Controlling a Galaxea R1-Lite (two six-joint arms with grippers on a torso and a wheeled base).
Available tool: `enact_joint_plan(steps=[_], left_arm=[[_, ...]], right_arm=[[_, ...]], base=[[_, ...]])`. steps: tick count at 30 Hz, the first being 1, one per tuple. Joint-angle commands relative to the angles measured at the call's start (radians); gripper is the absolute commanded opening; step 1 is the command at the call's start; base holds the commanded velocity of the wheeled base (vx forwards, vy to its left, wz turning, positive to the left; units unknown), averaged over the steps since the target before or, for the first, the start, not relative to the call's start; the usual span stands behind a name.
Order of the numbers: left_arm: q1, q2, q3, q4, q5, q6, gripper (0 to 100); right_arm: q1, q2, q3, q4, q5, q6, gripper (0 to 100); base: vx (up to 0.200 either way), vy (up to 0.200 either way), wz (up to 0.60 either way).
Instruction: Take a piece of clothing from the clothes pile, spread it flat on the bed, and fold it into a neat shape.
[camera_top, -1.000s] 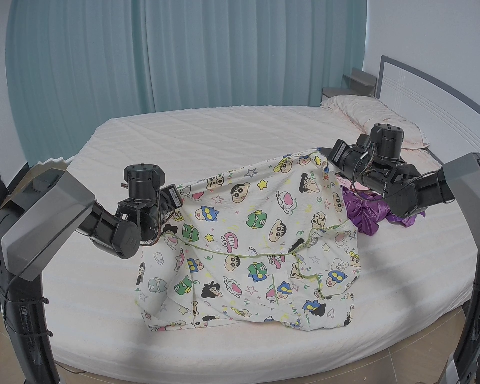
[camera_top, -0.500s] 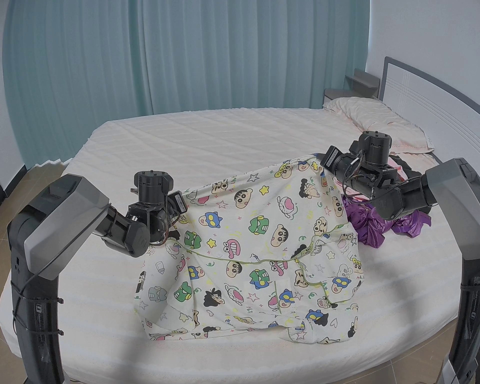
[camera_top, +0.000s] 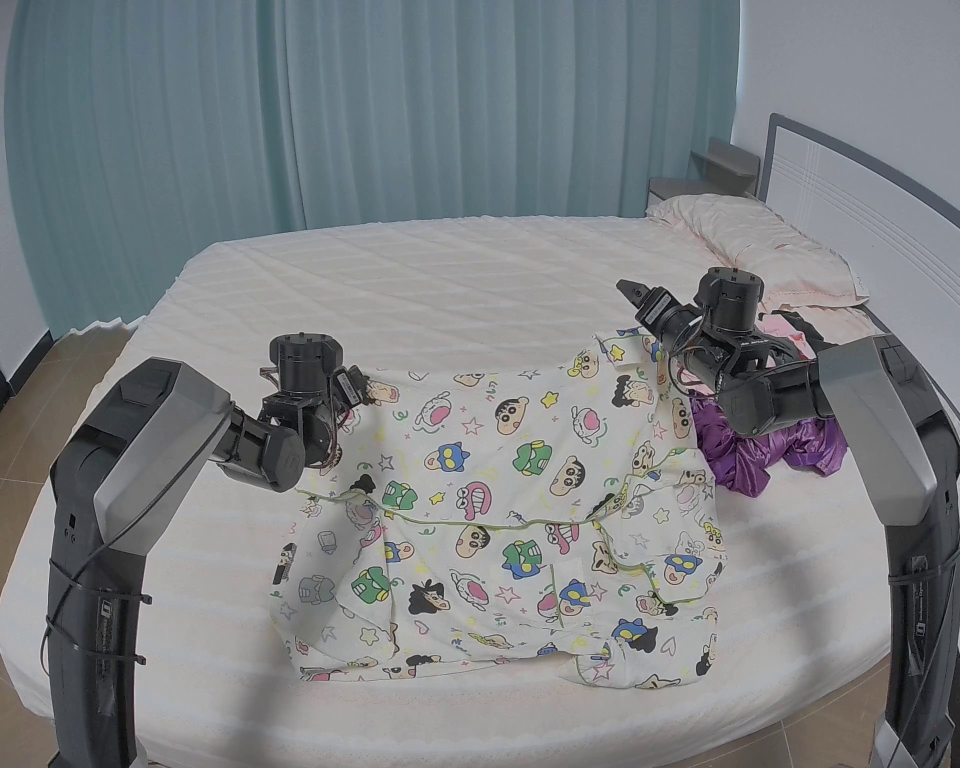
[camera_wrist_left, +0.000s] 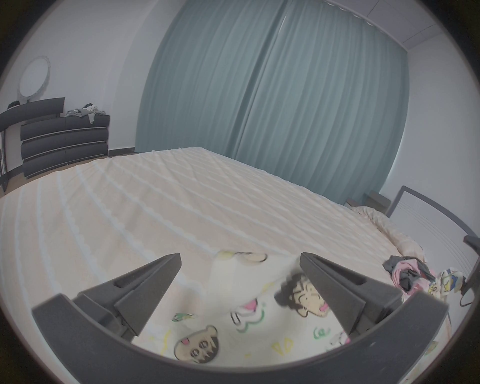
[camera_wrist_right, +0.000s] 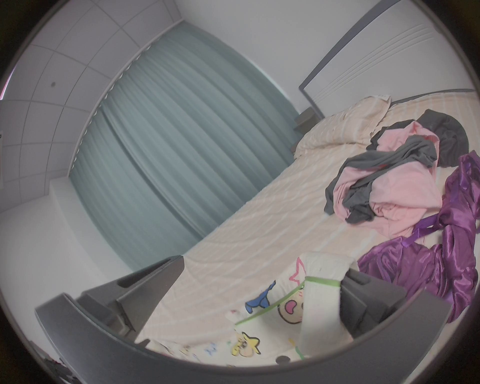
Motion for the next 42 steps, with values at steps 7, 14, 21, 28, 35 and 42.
enact_joint_plan(steps=[7,14,21,28,35,42], left_arm=[[0.091,0.037,-0.097,0.067,0.008,-0.003,100],[0.086,-0.005,-0.01,0.067,0.0,-0.009,100],[0.075,-0.105,0.144,0.055,-0.026,-0.036,100],[0.071,-0.268,0.354,0.05,-0.143,-0.098,100],[0.06,-0.364,0.547,-0.037,-0.163,-0.154,100],[0.045,-0.426,0.673,-0.051,-0.186,-0.161,100]], right_arm=[[-0.01,0.117,-0.147,0.077,-0.042,0.045,100],[-0.011,0.098,-0.054,0.19,-0.078,0.009,100],[-0.029,0.005,0.069,0.235,-0.039,-0.067,100],[-0.066,-0.015,0.012,0.213,-0.022,0.236,100],[-0.068,0.022,-0.011,0.302,0.036,0.341,100],[-0.074,-0.044,-0.025,0.76,0.136,0.18,100]], base=[[0.0,0.0,0.0],[0.0,0.0,0.0],[0.0,0.0,0.0],[0.0,0.0,0.0],[0.0,0.0,0.0],[0.0,0.0,0.0]])
